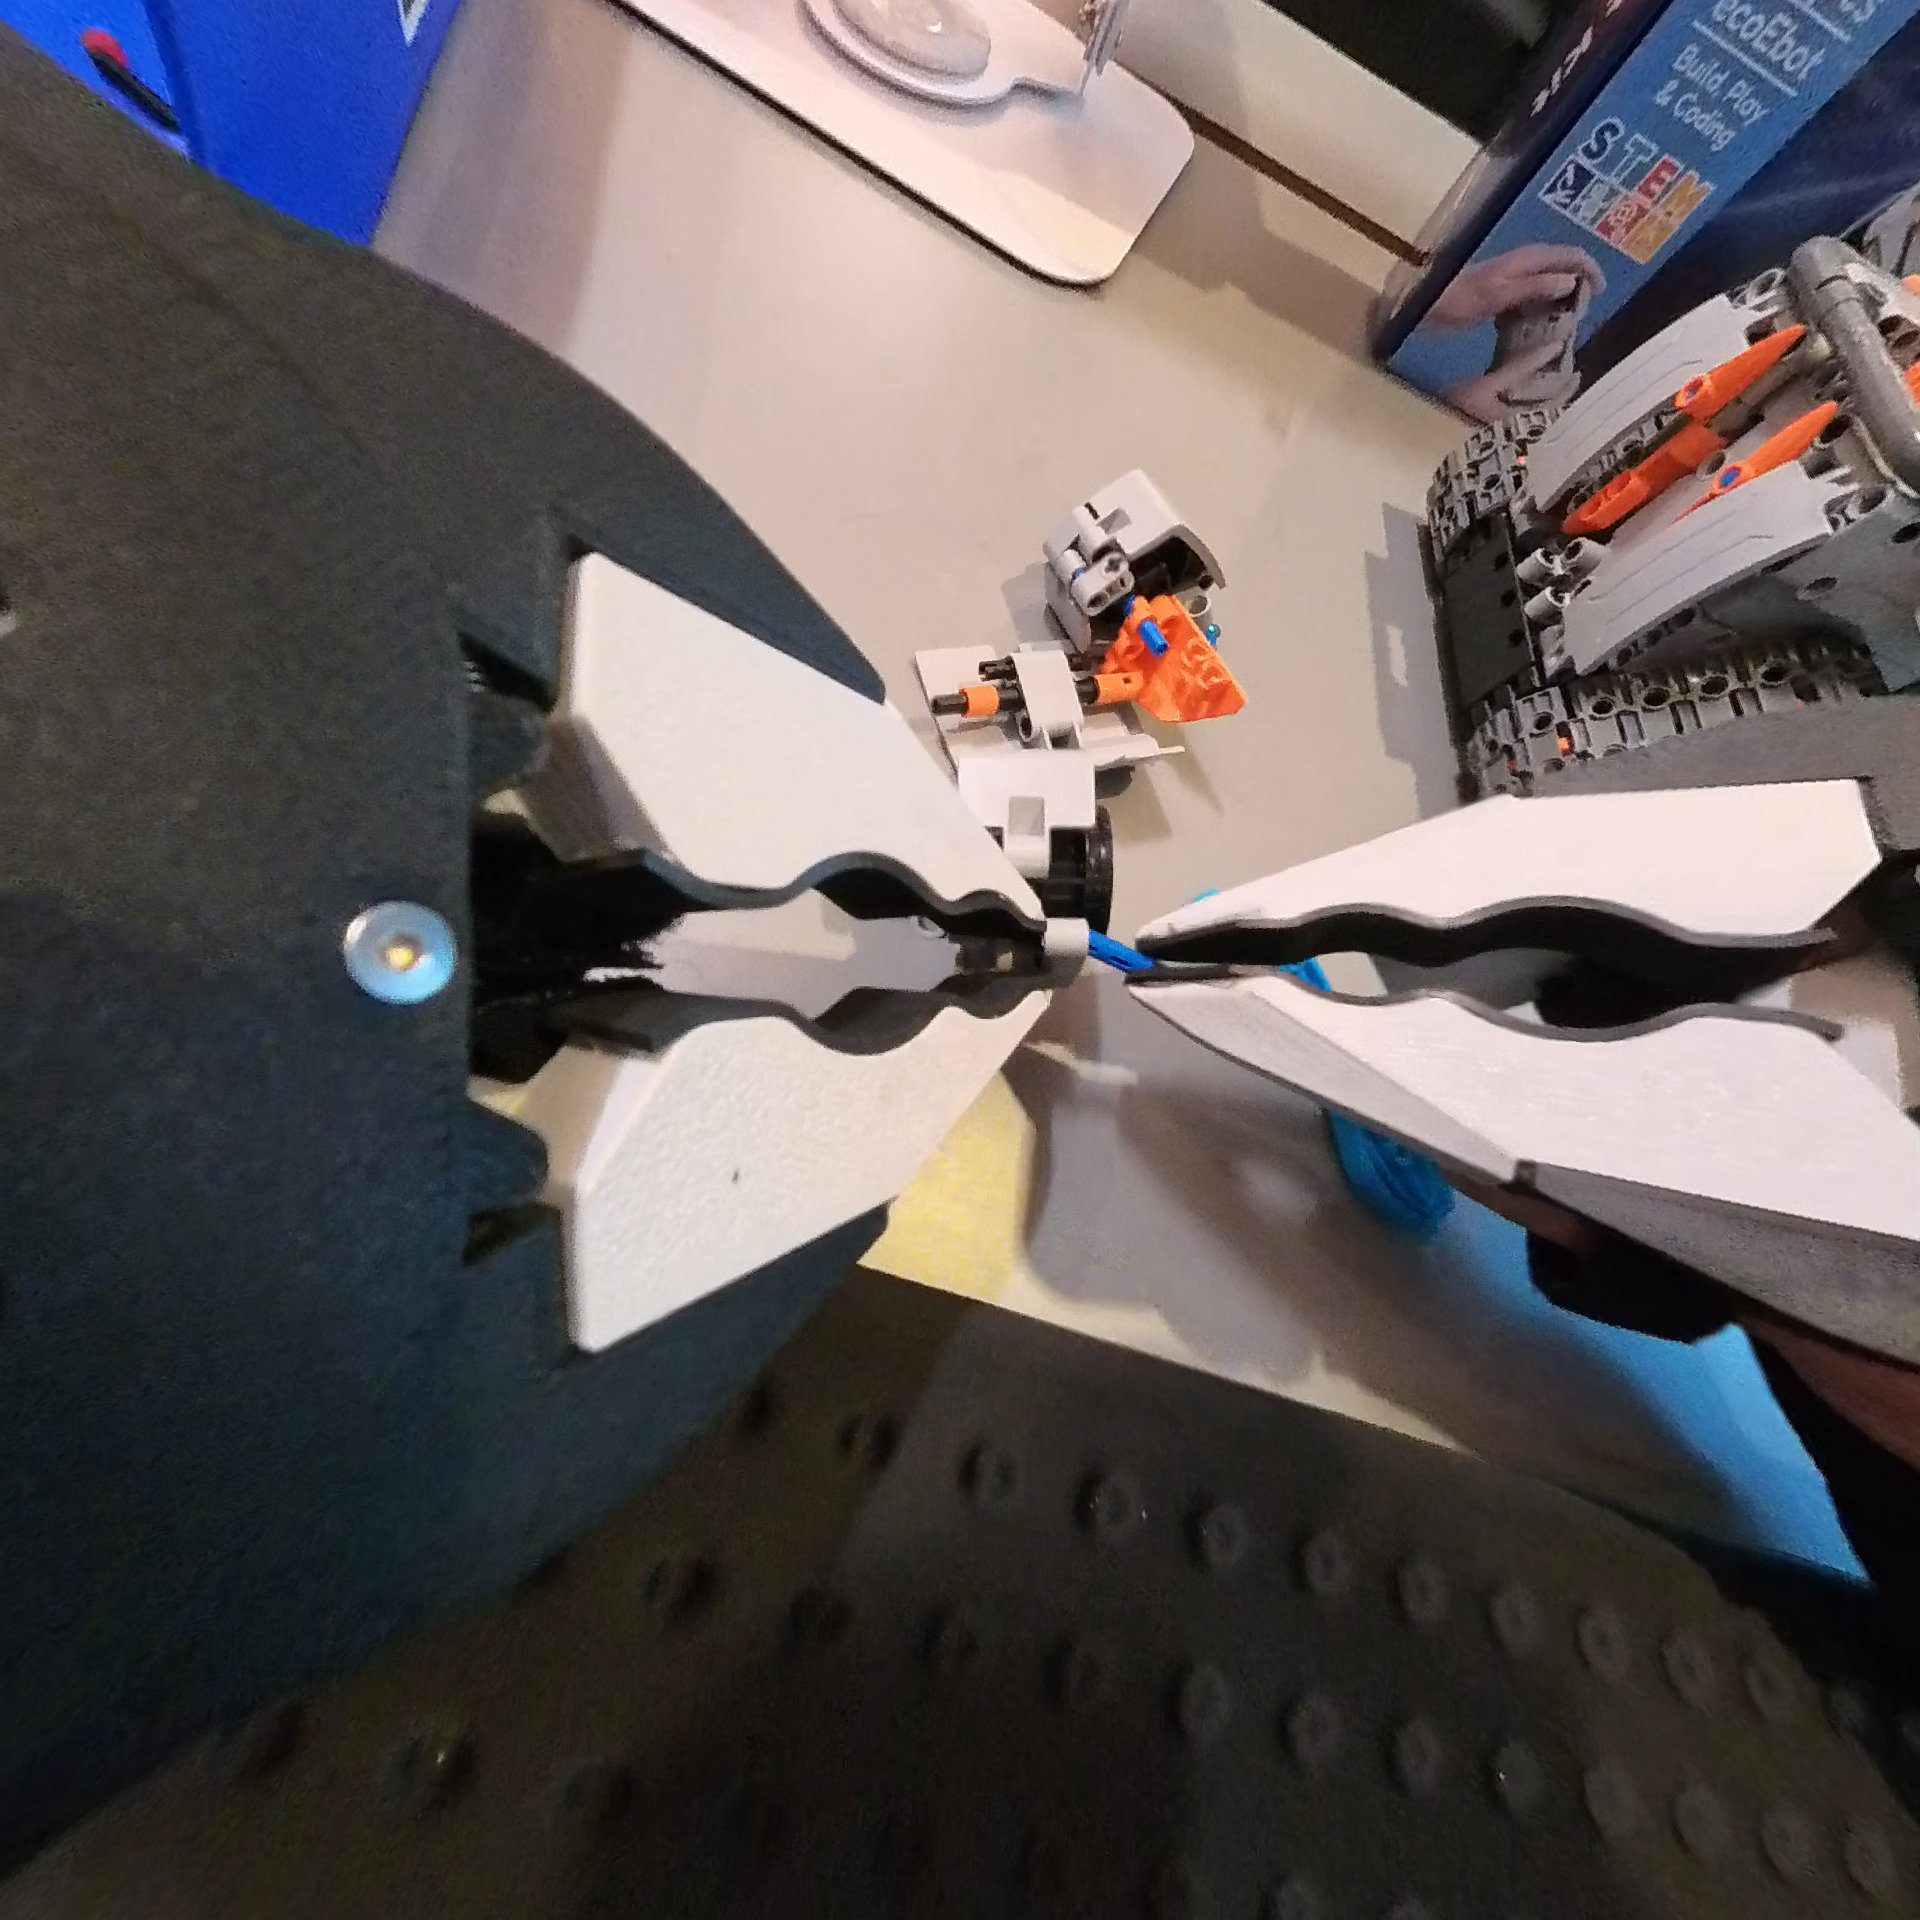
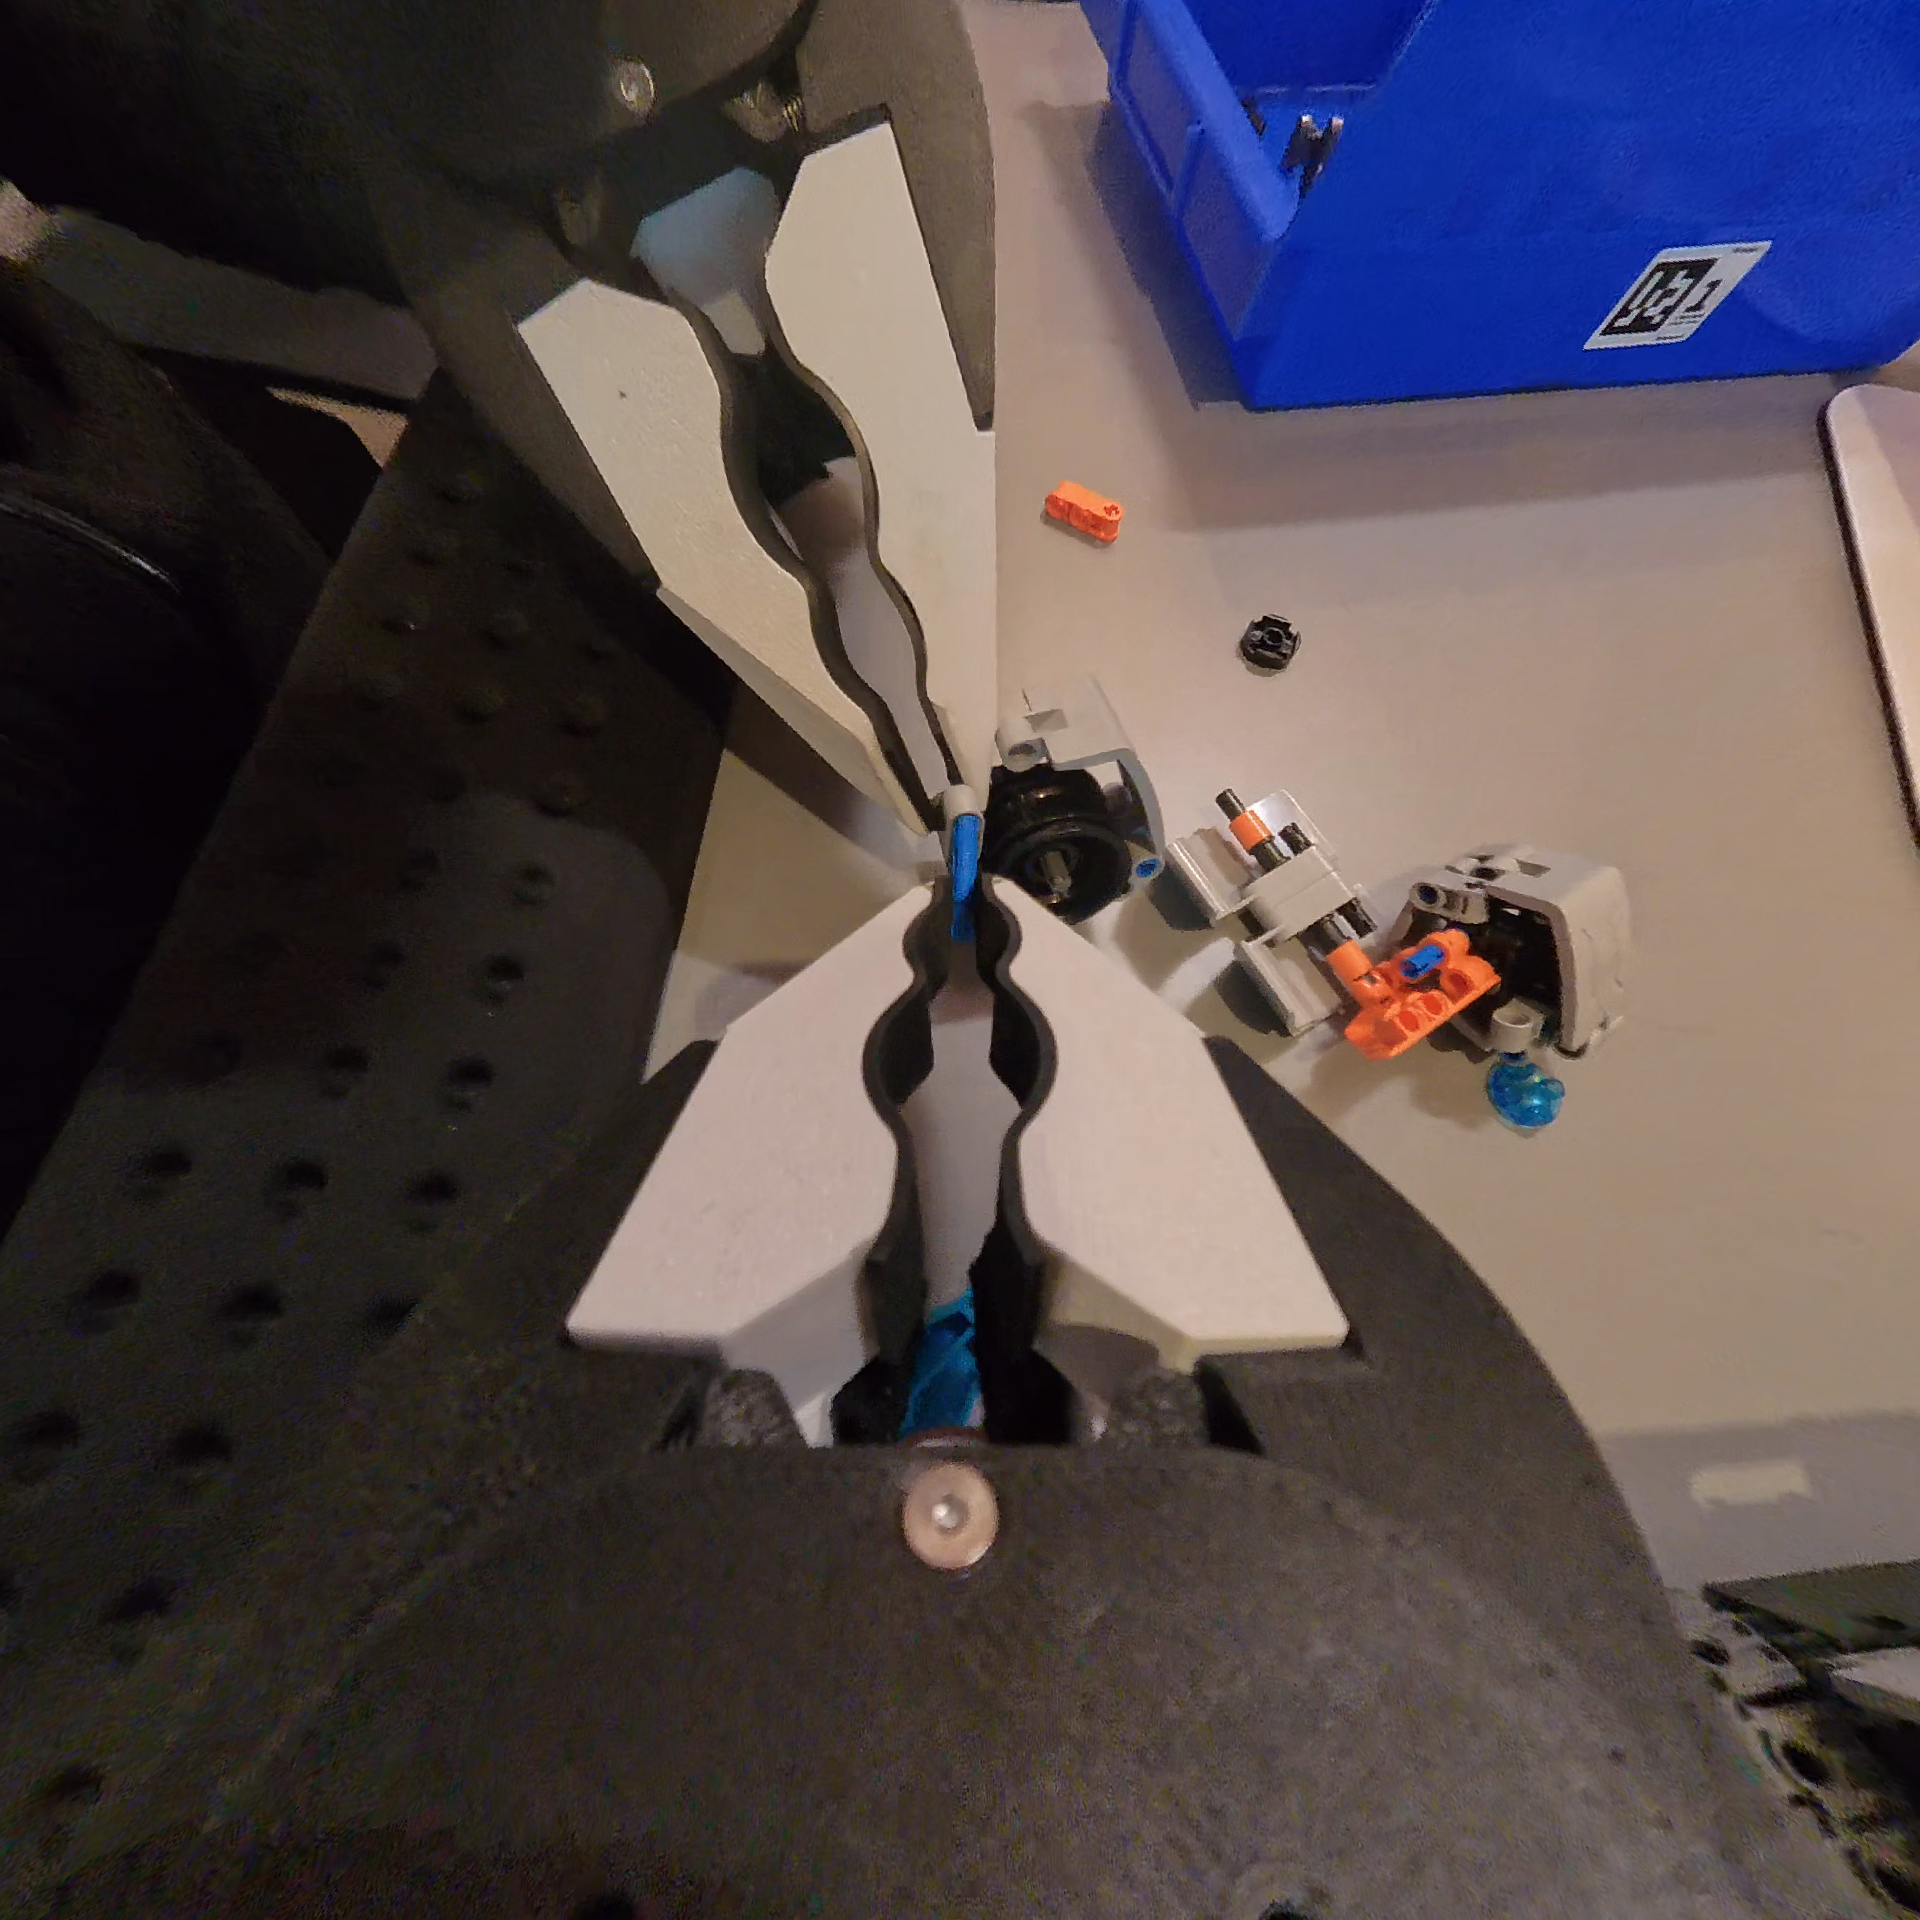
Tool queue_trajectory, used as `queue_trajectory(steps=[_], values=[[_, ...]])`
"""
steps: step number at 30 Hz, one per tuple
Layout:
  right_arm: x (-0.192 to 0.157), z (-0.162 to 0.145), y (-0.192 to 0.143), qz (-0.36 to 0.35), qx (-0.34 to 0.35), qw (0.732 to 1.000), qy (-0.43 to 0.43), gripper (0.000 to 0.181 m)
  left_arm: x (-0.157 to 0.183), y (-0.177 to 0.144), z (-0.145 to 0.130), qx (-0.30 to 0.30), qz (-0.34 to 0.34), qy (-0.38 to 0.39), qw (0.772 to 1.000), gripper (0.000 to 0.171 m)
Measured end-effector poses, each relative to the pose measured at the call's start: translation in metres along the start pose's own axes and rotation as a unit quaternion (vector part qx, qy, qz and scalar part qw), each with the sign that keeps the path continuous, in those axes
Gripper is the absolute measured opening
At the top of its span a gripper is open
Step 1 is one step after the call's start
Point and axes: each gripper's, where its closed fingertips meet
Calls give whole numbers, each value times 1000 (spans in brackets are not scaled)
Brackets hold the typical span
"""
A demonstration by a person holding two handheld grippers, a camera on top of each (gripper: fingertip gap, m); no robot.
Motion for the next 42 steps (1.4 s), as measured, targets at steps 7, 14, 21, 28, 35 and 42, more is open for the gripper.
queue_trajectory(steps=[7, 14, 21, 28, 35, 42], values=[[0, -8, 1, -26, -52, 996, -61, 0, 0, 6, -7, -62, 46, 108, 991, 3], [-1, -14, 0, -36, -98, 991, -85, 0, 3, 13, -13, -117, 63, 180, 975, 3], [1, -12, -1, -38, -82, 994, -63, 0, 2, 16, -12, -122, 65, 175, 975, 3], [-3, -5, 5, -22, -39, 998, -35, 0, 8, 17, -1, -64, 29, 86, 994, 2], [9, 0, -8, -6, -3, 1000, 19, 0, 3, 15, -7, -75, 30, 85, 993, 0], [24, 6, -36, -12, 12, 999, 49, 0, 3, 9, -12, -73, 14, 70, 995, 0]])
Point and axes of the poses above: each gripper's, where its closed fingertips meet, y out along the fingers, z out of its top, x = y × z across the jaws, and after that the axes turned 5 degrees about x, right-handed
